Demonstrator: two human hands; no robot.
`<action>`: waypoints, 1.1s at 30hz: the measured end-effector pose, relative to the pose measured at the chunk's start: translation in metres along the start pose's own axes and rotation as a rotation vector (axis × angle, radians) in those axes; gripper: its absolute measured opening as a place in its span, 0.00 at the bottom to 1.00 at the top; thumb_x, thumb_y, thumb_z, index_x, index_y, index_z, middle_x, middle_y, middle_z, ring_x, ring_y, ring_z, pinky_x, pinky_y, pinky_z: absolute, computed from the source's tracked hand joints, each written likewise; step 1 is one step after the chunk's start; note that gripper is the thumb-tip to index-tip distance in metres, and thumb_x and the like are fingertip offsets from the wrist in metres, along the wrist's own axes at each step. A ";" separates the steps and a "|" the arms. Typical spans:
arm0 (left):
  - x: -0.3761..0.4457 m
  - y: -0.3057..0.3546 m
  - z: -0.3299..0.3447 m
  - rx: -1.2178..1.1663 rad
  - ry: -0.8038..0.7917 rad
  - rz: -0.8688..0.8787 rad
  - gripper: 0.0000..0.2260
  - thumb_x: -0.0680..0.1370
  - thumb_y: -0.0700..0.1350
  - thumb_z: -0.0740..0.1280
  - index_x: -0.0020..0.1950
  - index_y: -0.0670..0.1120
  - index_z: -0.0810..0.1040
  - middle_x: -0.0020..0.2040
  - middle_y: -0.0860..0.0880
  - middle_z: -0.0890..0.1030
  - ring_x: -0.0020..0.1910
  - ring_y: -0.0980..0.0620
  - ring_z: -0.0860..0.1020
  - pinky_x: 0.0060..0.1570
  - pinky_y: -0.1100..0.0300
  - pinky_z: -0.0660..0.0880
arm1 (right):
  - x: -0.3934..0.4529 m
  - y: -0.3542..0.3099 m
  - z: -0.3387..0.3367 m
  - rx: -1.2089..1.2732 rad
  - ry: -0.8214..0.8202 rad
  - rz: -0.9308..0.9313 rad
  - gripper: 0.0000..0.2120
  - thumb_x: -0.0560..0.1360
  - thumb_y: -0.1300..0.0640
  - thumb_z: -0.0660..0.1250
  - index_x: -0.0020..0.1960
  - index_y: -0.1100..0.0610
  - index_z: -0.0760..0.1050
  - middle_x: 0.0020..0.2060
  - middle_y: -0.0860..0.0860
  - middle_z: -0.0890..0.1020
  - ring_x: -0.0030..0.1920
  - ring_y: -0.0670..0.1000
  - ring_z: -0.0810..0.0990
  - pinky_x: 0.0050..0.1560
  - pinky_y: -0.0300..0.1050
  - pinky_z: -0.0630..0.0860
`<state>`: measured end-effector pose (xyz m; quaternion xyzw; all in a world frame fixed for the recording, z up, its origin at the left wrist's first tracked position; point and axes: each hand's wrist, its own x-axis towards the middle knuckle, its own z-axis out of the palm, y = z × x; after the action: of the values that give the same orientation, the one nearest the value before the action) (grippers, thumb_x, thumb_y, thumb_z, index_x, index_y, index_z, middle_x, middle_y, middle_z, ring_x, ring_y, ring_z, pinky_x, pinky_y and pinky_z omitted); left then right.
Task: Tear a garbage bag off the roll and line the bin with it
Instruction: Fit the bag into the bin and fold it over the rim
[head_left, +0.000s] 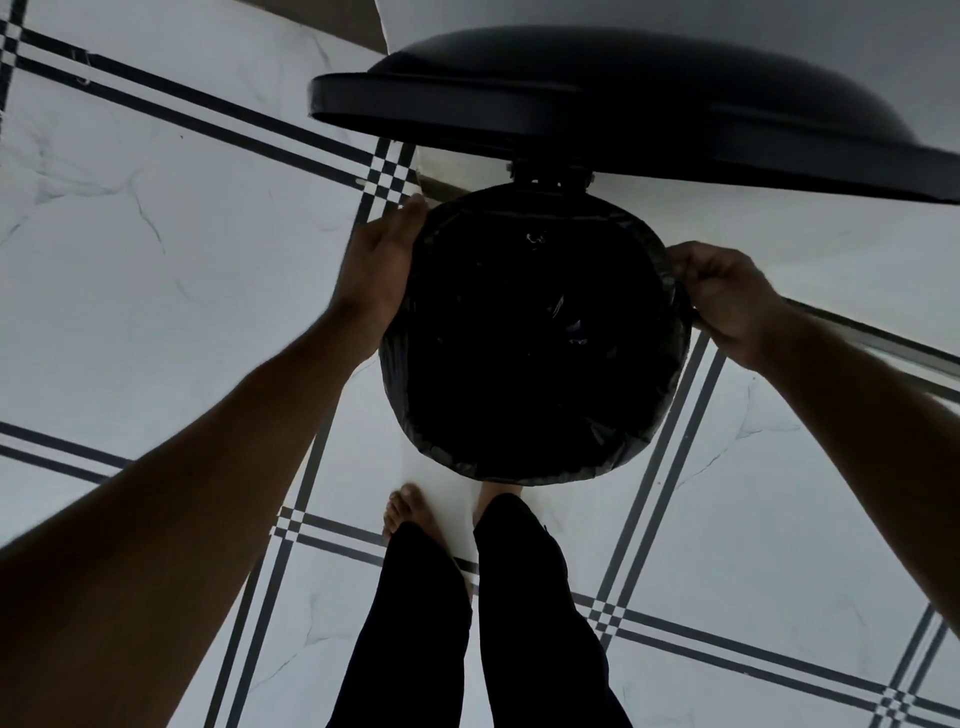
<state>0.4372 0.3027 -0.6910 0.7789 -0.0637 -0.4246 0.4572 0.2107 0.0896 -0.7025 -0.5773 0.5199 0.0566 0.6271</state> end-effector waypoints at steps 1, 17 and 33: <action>-0.002 -0.001 0.000 -0.008 0.006 0.003 0.16 0.82 0.55 0.58 0.42 0.53 0.80 0.37 0.54 0.81 0.39 0.57 0.79 0.44 0.60 0.75 | -0.006 0.002 0.000 0.015 0.016 -0.003 0.18 0.77 0.73 0.60 0.43 0.53 0.79 0.32 0.43 0.84 0.34 0.44 0.81 0.33 0.37 0.76; -0.105 -0.079 0.003 -0.371 0.391 -0.278 0.10 0.81 0.38 0.61 0.48 0.46 0.81 0.44 0.50 0.82 0.45 0.55 0.82 0.47 0.58 0.80 | -0.101 0.060 0.046 0.352 0.474 0.003 0.13 0.79 0.66 0.65 0.60 0.57 0.81 0.54 0.55 0.84 0.53 0.51 0.84 0.54 0.45 0.82; -0.094 -0.100 -0.008 -0.699 0.073 -0.479 0.06 0.79 0.48 0.65 0.53 0.50 0.81 0.46 0.54 0.84 0.47 0.57 0.83 0.57 0.55 0.79 | -0.084 0.083 0.049 0.271 0.529 0.238 0.12 0.77 0.58 0.71 0.36 0.56 0.74 0.29 0.51 0.76 0.27 0.46 0.72 0.28 0.37 0.73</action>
<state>0.3548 0.4114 -0.7087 0.5842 0.2831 -0.4871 0.5842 0.1453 0.1993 -0.7076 -0.4183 0.7317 -0.0924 0.5302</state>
